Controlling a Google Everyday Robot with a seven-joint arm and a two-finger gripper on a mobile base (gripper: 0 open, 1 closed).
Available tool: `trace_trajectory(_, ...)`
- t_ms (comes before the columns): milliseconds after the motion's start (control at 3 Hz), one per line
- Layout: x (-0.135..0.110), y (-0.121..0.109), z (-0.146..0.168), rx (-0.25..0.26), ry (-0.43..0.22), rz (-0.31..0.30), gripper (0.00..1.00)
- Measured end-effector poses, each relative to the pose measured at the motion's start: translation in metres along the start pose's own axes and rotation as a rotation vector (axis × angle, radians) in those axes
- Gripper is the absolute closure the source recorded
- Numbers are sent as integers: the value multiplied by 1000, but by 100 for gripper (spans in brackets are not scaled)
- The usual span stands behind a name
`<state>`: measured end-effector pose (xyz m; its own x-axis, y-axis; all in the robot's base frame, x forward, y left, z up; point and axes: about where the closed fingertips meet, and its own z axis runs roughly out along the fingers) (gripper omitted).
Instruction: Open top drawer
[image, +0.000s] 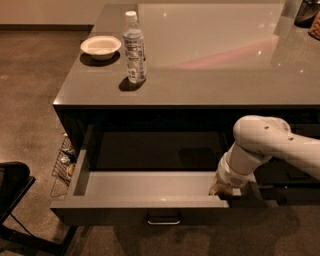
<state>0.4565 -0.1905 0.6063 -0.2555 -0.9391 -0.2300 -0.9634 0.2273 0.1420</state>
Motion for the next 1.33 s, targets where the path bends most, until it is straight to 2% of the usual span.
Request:
trace_trajectory(333, -1, 16, 5, -17, -3, 0, 100)
trace_trajectory(667, -1, 17, 6, -19, -3, 0, 82)
trace_trajectory(1000, -1, 18, 7, -22, -1, -1, 51)
trace_trajectory(1333, -1, 18, 8, -24, -1, -2, 28)
